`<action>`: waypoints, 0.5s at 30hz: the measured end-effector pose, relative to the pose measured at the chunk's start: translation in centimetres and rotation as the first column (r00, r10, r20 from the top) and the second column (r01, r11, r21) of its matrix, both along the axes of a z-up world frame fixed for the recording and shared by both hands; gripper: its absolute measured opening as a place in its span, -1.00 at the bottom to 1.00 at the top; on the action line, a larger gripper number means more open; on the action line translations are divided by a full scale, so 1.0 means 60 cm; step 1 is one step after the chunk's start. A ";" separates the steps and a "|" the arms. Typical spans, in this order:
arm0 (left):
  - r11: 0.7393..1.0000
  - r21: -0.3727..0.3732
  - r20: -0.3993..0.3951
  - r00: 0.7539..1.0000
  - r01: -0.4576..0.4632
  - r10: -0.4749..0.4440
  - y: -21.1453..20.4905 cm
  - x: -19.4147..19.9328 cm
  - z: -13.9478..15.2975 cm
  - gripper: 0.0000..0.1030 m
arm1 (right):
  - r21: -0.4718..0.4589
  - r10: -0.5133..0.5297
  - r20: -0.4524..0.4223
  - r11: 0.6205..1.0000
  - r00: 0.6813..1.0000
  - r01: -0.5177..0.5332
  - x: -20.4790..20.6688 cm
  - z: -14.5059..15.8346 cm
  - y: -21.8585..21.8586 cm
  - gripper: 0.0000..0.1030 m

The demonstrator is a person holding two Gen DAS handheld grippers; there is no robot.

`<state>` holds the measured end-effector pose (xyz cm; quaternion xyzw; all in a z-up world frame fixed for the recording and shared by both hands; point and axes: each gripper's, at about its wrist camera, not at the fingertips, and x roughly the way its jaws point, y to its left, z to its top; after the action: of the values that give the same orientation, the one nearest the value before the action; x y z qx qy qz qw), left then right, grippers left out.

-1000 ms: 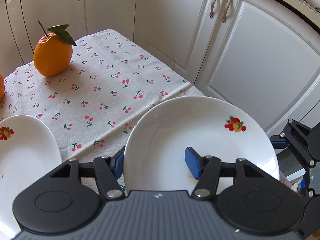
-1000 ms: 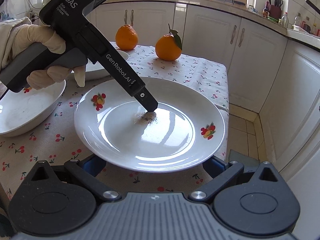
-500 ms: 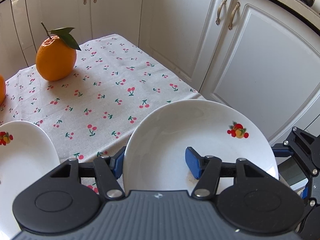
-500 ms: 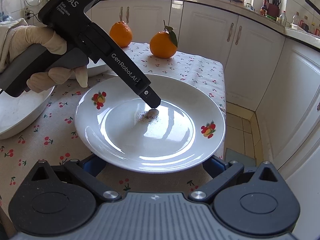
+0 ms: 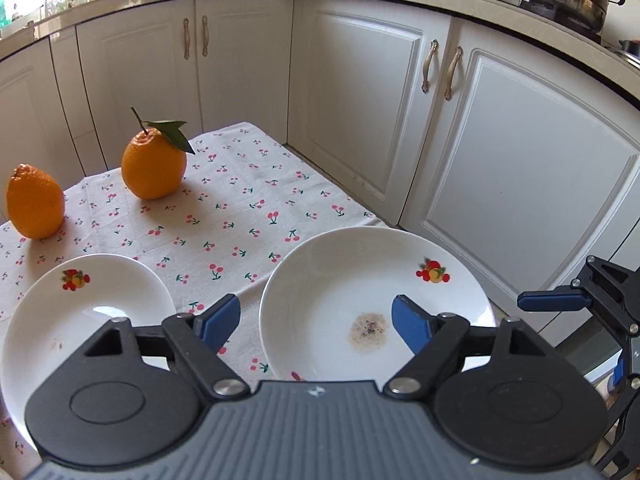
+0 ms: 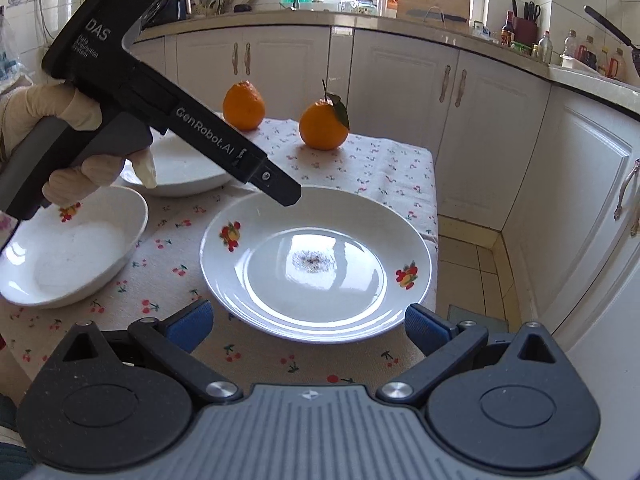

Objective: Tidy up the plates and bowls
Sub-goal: 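Lift the left gripper away from the plate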

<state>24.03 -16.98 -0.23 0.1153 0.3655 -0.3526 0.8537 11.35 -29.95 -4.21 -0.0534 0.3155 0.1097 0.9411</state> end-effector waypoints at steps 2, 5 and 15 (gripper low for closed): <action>1.000 -0.001 0.039 0.999 -0.008 0.008 0.016 -0.026 0.015 0.68 | 0.011 0.003 0.028 1.000 1.000 -0.004 -0.013 0.013 0.007 1.00; 0.999 0.000 0.078 0.996 -0.036 0.036 0.047 -0.065 0.031 0.77 | 0.011 0.006 0.066 1.000 0.998 -0.007 -0.036 0.028 0.022 1.00; 0.989 0.023 0.221 0.966 -0.145 0.137 0.164 -0.195 0.034 0.81 | 0.140 -0.030 0.062 0.990 0.998 0.021 -0.083 0.005 0.040 1.00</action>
<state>12.36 -7.13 1.84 0.1437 0.2832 -0.2690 0.9093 6.39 -27.54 -3.93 0.0132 0.2773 0.1176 0.9535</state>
